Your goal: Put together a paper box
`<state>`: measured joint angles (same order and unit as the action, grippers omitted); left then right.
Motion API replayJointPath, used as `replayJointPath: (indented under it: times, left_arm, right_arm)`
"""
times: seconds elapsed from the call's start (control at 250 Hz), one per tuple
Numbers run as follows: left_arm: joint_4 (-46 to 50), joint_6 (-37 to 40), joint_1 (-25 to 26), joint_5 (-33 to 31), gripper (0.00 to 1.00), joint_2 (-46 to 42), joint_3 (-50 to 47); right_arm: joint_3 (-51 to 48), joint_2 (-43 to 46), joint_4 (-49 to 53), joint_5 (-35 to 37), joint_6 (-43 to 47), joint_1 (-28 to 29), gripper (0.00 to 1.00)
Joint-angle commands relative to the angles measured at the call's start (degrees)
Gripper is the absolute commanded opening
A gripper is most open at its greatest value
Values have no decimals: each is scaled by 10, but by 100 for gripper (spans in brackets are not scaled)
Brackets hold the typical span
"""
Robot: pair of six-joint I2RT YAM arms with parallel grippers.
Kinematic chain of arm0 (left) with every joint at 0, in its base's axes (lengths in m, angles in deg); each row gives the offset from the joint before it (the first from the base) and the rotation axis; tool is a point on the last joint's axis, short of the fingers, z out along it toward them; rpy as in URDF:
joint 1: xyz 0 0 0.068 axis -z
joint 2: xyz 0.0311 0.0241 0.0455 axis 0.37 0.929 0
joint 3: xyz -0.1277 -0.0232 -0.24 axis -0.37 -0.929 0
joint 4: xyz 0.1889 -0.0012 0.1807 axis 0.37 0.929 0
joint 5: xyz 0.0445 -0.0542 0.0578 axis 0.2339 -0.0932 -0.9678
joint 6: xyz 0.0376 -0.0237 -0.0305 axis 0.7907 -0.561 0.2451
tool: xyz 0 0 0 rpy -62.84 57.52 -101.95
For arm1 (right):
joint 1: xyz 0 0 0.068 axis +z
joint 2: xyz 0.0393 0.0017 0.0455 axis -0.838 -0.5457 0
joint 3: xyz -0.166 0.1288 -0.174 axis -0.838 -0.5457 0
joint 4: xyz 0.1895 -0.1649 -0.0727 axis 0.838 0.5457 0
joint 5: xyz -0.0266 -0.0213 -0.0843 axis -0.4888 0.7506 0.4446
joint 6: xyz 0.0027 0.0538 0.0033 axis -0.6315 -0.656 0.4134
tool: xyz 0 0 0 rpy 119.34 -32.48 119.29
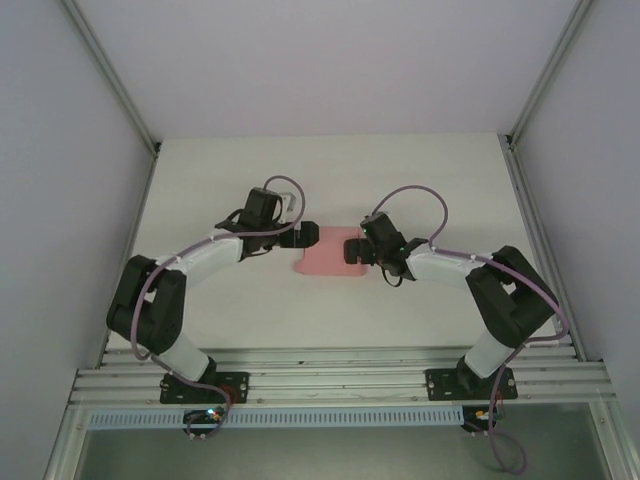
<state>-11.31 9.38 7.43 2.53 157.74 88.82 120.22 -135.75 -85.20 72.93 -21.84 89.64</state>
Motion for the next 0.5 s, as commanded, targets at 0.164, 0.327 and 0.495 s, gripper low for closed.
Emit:
replayJointPath:
  times: [0.164,0.327,0.495]
  left_arm:
    - [-34,-12,-19,66,83,68,14]
    - [-105,-53,-44,152,64,107,3]
    - [-147,-69,-49,174,56,118,-19]
  right_arm:
    - [-25,21,-14,-6,-8,-1,100]
    - [-23,44,-9,-7,-1,-1,100]
    - [-24,51,-8,-3,-10,-1,100]
